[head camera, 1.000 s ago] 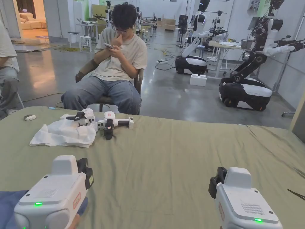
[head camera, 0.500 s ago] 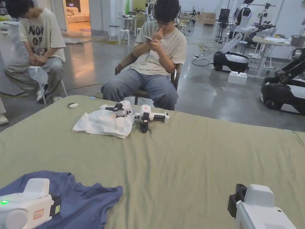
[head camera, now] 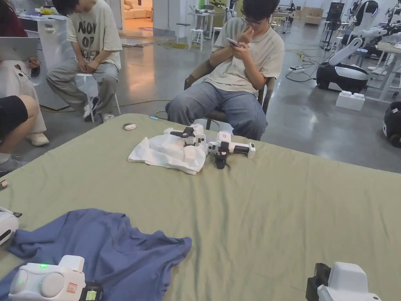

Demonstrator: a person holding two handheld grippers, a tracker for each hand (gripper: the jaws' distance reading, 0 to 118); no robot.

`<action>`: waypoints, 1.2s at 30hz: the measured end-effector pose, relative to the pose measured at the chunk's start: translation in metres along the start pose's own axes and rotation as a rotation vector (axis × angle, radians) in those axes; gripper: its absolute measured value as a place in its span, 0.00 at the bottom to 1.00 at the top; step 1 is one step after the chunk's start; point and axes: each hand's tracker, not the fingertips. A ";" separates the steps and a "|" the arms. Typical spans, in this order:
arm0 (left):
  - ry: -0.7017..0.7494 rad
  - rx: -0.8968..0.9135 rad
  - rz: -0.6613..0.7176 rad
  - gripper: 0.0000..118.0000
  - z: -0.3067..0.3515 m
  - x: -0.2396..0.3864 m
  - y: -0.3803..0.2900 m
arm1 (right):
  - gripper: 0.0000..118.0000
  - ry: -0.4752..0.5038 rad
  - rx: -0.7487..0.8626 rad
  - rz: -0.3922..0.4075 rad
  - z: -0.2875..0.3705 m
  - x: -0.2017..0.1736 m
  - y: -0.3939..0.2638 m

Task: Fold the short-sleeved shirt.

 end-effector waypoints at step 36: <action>-0.088 0.753 -0.137 0.00 0.224 0.070 0.060 | 0.00 -0.079 0.082 -0.071 0.027 0.053 0.018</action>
